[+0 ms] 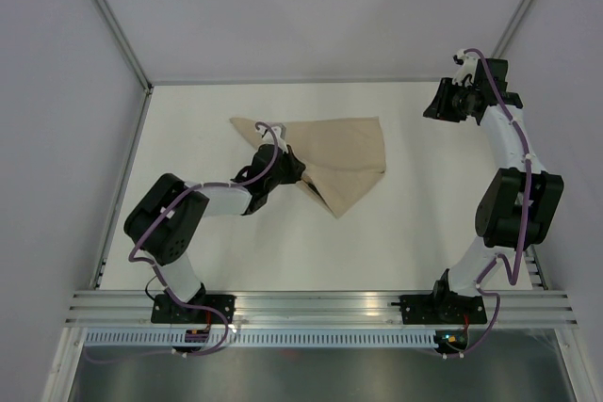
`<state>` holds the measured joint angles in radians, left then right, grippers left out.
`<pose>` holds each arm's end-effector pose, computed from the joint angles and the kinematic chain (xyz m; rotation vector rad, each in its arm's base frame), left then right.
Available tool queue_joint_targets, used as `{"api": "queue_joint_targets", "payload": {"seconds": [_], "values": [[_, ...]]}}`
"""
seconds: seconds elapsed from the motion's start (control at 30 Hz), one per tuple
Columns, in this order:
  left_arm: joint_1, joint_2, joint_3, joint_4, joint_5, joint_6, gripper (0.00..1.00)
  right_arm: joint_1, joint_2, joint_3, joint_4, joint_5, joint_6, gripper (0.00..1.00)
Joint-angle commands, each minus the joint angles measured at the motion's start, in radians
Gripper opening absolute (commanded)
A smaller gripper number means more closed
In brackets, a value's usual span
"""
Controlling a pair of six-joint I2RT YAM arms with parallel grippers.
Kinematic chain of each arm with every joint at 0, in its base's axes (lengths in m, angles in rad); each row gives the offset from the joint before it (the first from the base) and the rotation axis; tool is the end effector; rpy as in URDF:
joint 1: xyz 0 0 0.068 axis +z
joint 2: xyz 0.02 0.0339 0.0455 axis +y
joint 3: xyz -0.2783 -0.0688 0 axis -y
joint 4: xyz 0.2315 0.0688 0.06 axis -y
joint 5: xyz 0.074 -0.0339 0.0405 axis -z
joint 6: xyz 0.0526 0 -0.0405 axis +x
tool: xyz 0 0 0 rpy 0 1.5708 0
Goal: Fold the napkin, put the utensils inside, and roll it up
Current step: Fold the napkin
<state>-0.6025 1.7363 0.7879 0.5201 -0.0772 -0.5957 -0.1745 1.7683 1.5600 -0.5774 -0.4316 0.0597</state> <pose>0.3027 -0.2033 0.1824 -0.0442 2.0651 -0.6826 0.3973 -0.0477 0.3111 0.0614 2.3085 0.4487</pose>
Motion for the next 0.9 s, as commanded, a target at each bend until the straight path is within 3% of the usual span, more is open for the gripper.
{"api": "queue_joint_targets", "payload": {"seconds": [0.0,0.87], "values": [[0.015,-0.020,-0.019,0.012,-0.021,-0.049,0.02,0.006,-0.015,0.006,-0.007,0.001,0.023,0.35],[0.090,-0.006,0.007,-0.006,0.008,-0.050,0.02,0.023,-0.015,0.008,-0.012,0.013,0.014,0.36]]}}
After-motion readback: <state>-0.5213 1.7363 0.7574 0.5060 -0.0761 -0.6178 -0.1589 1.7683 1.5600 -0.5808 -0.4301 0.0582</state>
